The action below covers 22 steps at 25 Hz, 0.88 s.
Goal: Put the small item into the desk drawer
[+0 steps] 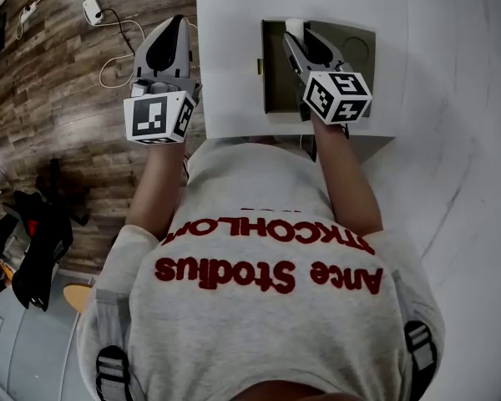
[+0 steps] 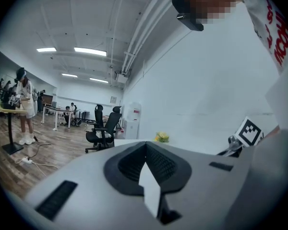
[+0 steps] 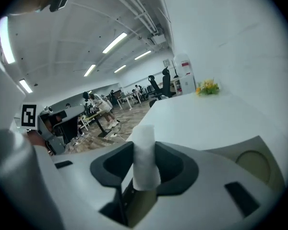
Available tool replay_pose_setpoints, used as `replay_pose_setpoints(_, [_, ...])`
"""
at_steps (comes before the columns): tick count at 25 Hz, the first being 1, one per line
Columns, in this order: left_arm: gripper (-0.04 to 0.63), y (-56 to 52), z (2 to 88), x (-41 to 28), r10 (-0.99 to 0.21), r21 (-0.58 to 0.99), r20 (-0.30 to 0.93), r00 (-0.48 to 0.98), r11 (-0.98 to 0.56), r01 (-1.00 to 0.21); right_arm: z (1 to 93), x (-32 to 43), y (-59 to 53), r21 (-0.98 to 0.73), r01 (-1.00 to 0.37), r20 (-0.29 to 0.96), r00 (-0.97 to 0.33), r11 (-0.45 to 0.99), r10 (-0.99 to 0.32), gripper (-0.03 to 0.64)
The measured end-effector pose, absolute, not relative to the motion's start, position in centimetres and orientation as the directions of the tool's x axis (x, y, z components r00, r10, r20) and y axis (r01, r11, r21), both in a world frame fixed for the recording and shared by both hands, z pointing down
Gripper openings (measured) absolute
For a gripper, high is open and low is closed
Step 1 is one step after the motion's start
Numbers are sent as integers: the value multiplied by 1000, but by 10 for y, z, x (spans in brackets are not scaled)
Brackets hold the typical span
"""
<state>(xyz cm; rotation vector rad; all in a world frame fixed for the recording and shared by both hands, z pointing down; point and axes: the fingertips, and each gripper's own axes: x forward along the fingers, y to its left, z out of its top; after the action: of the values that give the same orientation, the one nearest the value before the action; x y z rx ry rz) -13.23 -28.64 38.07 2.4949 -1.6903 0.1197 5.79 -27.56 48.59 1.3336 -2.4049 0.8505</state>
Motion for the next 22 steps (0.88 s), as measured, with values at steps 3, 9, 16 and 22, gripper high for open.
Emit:
replay_pose_setpoints(3, [8, -285, 389, -130, -912, 64, 148, 382, -377, -924, 511, 48, -270, -360, -845, 545, -535, 396, -646, 140])
replay_pose_setpoints(9, [8, -286, 399, -125, -900, 72, 165, 404, -398, -915, 547, 34, -250, -356, -863, 645, -505, 359, -574, 143])
replay_pose_setpoints(16, [8, -286, 402, -121, -894, 83, 169, 414, -405, -910, 566, 37, -242, -398, -870, 686, -492, 290, -535, 149])
replay_pose_setpoints(22, [8, -285, 405, -123, -896, 85, 173, 409, -400, -912, 574, 34, -241, -382, -877, 707, -481, 293, -519, 162])
